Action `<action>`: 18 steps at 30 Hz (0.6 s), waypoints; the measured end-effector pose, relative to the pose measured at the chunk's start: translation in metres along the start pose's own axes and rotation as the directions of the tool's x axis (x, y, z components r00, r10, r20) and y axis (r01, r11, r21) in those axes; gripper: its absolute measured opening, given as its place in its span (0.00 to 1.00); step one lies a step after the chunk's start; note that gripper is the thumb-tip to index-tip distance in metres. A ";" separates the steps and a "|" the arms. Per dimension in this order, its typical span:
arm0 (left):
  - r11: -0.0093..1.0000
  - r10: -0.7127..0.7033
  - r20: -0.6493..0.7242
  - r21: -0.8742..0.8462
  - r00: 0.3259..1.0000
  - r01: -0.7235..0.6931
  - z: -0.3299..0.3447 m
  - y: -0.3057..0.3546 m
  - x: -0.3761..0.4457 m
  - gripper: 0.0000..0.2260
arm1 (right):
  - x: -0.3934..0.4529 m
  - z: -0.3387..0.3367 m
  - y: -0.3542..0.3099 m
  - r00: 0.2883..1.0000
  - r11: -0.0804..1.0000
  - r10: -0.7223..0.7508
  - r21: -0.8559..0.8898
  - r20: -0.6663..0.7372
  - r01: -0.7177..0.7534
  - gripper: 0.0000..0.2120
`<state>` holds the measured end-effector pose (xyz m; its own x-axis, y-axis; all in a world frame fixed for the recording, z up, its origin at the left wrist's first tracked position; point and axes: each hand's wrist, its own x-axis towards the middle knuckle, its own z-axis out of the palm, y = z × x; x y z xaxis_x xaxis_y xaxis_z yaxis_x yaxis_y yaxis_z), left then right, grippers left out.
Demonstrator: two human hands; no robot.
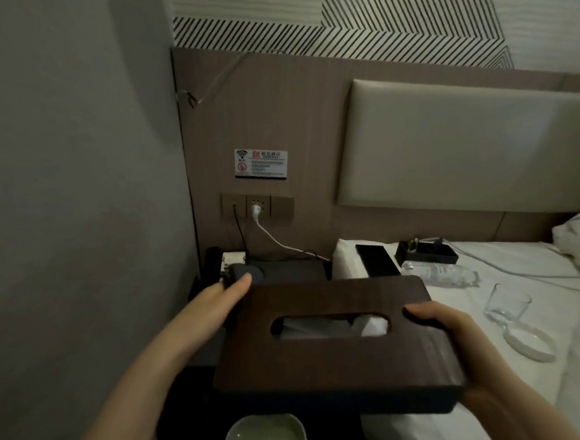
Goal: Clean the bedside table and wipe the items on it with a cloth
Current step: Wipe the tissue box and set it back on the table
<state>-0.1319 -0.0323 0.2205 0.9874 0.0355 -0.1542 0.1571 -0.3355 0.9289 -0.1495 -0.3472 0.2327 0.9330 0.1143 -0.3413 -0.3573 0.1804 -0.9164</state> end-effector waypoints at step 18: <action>0.815 0.553 -0.266 0.370 0.789 -0.447 0.028 -0.026 -0.014 0.13 | -0.009 0.016 0.012 0.983 0.970 -0.179 0.161 -0.046 0.184 0.26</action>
<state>-0.1508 -0.0509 0.1890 0.8712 0.0931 0.4820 -0.3198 -0.6372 0.7012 -0.1627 -0.3306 0.2278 0.9828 0.0351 -0.1813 -0.1819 0.3534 -0.9176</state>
